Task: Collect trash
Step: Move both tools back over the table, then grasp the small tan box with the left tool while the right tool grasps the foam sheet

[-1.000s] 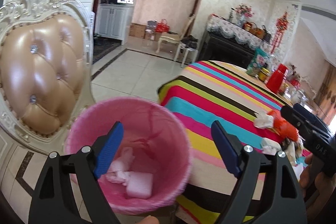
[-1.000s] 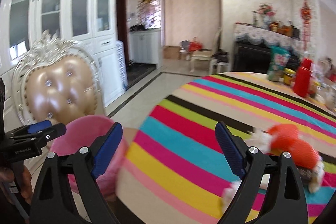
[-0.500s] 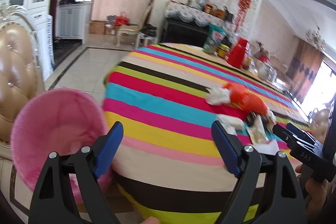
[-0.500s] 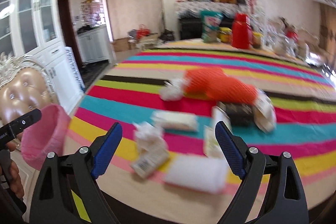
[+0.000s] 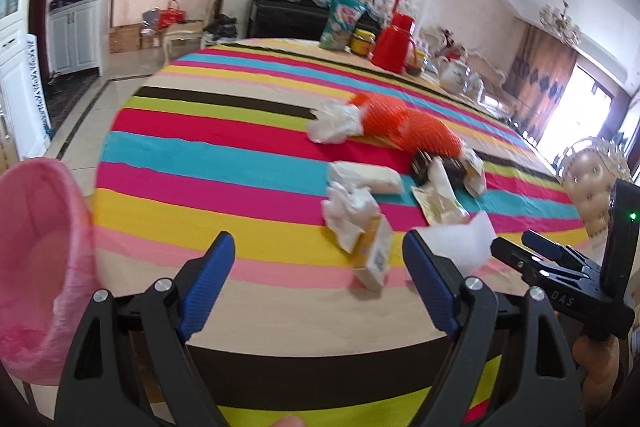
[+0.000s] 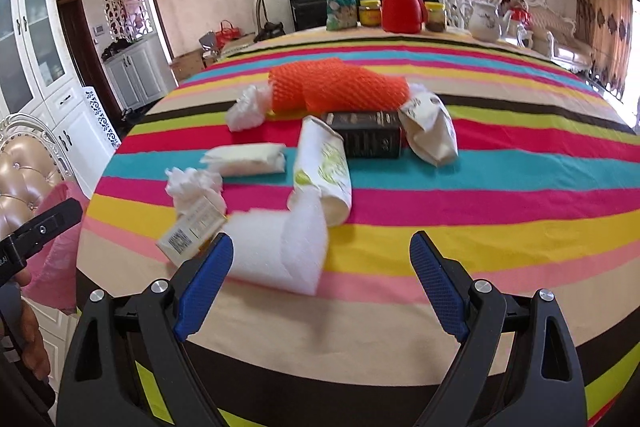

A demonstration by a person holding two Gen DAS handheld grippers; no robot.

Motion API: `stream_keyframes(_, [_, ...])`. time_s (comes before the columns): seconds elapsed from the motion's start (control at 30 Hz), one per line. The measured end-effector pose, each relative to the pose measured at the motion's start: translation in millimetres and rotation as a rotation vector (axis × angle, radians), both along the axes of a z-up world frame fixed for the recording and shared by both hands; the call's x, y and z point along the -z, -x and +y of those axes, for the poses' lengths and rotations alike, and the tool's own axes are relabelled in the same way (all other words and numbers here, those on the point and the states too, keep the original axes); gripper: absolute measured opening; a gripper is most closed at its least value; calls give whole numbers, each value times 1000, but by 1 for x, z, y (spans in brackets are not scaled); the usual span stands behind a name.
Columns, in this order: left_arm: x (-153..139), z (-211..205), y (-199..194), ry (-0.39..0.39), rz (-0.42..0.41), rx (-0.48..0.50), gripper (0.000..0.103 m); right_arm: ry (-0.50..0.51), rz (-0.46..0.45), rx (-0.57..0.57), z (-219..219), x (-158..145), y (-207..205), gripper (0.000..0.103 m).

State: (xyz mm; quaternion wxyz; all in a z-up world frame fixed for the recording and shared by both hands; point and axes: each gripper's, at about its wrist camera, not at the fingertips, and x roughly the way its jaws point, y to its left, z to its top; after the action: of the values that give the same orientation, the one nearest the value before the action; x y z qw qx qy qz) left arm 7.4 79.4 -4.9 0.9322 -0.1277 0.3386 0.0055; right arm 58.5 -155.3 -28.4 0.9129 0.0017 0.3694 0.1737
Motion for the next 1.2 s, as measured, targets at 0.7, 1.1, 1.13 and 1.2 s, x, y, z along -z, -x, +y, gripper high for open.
stream_keyframes(0.7, [51, -48, -59, -24, 169, 127, 65, -23, 58, 9, -19, 12, -9, 85])
stream_keyframes(1.1, [58, -50, -68, -10, 197, 152, 26, -23, 74, -8, -12, 15, -11, 85])
stream_keyframes(1.13, [57, -50, -66, -10, 193, 155, 25, -24, 76, -13, -10, 16, -11, 85])
stream_keyframes(1.2, [53, -50, -63, -7, 180, 160, 23, -22, 78, -18, -7, 16, -12, 85])
